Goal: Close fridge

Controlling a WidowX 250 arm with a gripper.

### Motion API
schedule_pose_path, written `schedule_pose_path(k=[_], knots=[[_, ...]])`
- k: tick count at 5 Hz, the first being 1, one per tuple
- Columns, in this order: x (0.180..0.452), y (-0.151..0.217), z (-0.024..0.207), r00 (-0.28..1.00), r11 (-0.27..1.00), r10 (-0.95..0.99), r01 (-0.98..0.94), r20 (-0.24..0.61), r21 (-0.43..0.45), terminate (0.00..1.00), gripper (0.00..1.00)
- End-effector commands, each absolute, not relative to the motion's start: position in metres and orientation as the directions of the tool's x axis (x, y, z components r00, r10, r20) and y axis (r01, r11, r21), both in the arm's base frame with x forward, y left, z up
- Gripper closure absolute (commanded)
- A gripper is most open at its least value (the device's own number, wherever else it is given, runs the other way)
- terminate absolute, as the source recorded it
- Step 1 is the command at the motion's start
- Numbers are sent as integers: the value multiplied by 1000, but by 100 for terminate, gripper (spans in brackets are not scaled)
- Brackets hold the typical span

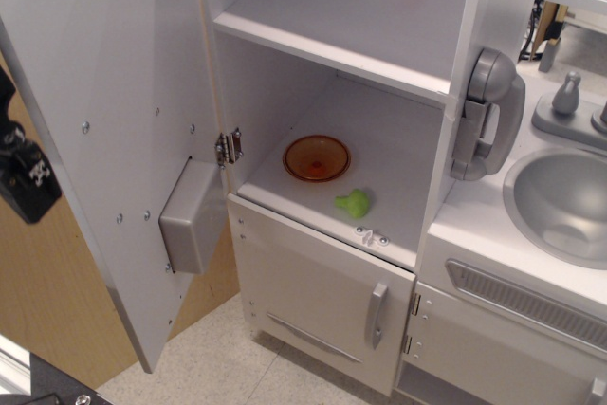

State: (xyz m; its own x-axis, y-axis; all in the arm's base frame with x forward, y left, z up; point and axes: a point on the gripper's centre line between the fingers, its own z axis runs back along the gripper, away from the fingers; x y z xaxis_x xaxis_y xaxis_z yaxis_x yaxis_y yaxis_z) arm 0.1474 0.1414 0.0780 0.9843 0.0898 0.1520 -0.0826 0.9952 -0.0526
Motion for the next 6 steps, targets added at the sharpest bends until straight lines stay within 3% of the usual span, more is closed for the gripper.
schedule_pose_path(k=[1,2,4,6], knots=[[172,159,78,980,989,149,-149,135,-11,0,0],[180,152,76,983,989,145,-146,108,4,0,0],[183,105,82,993,999,45,-45,112,4,0,0],[189,45,102,996,997,43,-37,83,-75,0,0]])
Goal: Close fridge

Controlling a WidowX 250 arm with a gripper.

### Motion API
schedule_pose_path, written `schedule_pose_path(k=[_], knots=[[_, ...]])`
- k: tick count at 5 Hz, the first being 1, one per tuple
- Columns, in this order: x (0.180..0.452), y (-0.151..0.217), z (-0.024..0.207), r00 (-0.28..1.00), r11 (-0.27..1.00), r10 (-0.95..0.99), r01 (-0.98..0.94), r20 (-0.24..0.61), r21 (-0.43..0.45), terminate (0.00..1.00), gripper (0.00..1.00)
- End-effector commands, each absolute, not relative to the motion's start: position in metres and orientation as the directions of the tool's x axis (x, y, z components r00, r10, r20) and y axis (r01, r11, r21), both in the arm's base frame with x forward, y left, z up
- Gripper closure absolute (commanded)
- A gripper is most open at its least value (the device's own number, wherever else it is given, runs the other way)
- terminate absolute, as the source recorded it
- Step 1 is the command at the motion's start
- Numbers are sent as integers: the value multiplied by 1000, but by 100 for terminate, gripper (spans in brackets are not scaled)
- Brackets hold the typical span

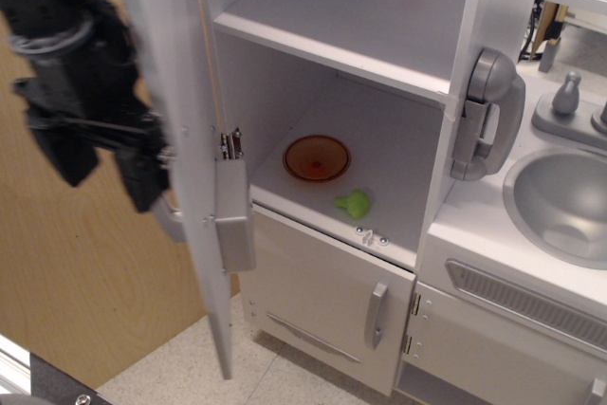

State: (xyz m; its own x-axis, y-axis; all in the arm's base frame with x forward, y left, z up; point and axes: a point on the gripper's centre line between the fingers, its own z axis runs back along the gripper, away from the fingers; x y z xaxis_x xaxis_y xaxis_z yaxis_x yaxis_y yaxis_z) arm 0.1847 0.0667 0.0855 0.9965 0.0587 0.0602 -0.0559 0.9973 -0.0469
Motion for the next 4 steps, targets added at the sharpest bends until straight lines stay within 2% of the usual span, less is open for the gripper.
schedule_pose_path(k=[1,2,3,4], knots=[[194,38,107,994,995,62,-54,88,-82,0,0],[214,47,111,993,994,87,-81,85,-69,0,0],[239,71,117,979,987,156,-148,131,-68,0,0],[269,88,114,959,967,252,-246,130,-59,0,0]])
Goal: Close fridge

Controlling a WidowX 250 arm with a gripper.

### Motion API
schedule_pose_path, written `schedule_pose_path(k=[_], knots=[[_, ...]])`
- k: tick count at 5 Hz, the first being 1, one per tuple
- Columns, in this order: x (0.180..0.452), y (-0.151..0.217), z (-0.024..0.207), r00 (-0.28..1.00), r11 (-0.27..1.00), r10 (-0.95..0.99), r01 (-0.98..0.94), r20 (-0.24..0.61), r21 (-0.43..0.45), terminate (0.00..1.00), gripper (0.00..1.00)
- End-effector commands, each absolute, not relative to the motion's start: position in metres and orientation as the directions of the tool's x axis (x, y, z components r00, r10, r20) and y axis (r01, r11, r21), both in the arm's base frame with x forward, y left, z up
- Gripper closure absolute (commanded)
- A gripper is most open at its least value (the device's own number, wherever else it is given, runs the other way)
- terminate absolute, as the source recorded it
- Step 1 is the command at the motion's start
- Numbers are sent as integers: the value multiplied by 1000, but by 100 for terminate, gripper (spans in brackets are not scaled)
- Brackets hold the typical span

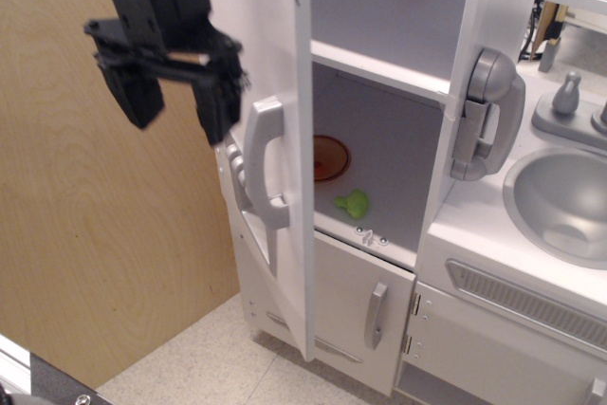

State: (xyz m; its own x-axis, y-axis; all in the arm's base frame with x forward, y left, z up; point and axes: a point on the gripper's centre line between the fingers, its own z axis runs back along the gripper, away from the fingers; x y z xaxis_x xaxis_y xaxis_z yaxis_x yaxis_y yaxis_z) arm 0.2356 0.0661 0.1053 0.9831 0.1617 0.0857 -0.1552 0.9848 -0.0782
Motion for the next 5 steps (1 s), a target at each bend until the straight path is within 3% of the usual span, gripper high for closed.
schedule_pose_path(k=[1,5], knots=[[289,92,113,950,964,266,-260,164,-58,0,0],[342,74,94,954,972,233,-231,188,-37,0,0]])
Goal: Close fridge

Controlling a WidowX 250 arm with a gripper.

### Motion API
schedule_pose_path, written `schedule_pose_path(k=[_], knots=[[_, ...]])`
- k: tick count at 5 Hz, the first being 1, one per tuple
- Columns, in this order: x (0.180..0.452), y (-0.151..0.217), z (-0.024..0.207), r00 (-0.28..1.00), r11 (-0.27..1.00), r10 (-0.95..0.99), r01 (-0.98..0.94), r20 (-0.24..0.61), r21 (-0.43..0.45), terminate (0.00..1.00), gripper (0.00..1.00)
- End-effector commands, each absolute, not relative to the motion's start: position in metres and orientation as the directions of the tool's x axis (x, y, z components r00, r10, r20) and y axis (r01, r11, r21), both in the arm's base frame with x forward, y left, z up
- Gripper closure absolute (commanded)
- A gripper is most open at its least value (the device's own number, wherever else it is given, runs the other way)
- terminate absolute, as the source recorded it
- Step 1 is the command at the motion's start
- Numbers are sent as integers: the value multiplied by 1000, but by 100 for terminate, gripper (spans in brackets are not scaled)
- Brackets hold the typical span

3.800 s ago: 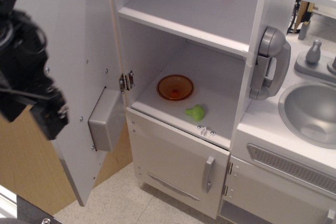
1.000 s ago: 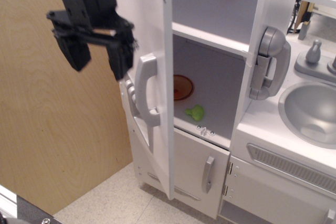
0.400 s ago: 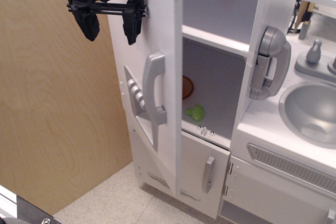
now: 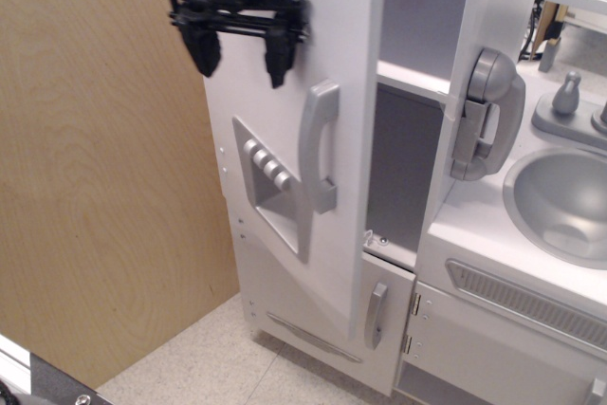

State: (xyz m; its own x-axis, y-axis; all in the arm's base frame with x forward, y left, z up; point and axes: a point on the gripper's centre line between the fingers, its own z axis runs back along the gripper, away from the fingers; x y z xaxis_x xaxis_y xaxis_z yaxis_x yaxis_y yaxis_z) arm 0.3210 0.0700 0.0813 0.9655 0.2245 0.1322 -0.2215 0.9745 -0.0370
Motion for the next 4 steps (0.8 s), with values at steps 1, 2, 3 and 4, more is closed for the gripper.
schedule_pose_path(k=[1,2,3,4], knots=[[355,73,96,947,967,255,-250,195,-48,0,0],[361,74,98,942,961,276,-271,192,-55,0,0],[364,73,99,939,958,285,-279,193,-60,0,0],[370,75,102,930,949,316,-309,185,-70,0,0]])
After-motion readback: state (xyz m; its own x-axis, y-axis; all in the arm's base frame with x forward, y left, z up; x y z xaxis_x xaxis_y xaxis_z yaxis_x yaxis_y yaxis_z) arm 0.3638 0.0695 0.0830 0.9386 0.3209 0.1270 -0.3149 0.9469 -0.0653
